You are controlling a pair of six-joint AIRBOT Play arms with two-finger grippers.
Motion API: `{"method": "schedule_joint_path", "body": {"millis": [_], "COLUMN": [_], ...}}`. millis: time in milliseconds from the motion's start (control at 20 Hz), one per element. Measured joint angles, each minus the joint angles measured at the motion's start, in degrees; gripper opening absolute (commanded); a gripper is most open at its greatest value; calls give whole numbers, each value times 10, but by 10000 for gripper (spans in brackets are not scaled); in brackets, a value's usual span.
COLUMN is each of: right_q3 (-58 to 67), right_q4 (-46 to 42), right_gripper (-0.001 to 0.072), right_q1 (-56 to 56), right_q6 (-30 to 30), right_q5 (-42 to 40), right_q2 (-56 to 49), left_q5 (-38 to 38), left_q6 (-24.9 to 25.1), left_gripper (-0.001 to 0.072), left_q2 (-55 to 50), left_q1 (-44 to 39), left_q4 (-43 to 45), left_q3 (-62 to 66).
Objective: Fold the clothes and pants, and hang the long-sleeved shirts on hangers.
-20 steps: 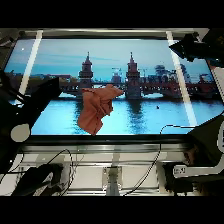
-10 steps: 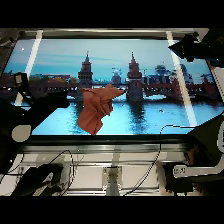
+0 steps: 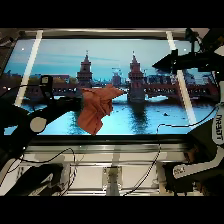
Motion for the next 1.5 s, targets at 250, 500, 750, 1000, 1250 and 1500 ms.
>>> {"method": "schedule_joint_path", "body": {"millis": [250,500,750,1000,1250,1500], "right_q3": [0,0,1,0,1,0], "right_q4": [-52,-95,-129,-143,-146,-146], "right_gripper": [345,378,479,111,8,9], "right_q1": [50,89,99,101,101,92], "right_q6": [-1,-1,3,6,6,15], "right_q5": [-7,-48,-76,-93,-111,-179], "right_q2": [-41,-50,-52,-52,-53,-54], "left_q5": [43,134,163,185,206,149], "left_q6": [2,2,2,2,3,3], "left_gripper": [498,495,478,19,18,17], "left_q2": [-45,-108,-162,-191,-170,-139], "left_q1": [-35,-61,-70,-73,-76,-113], "left_q4": [9,10,7,6,15,22], "left_q3": [0,9,15,18,65,191]}}
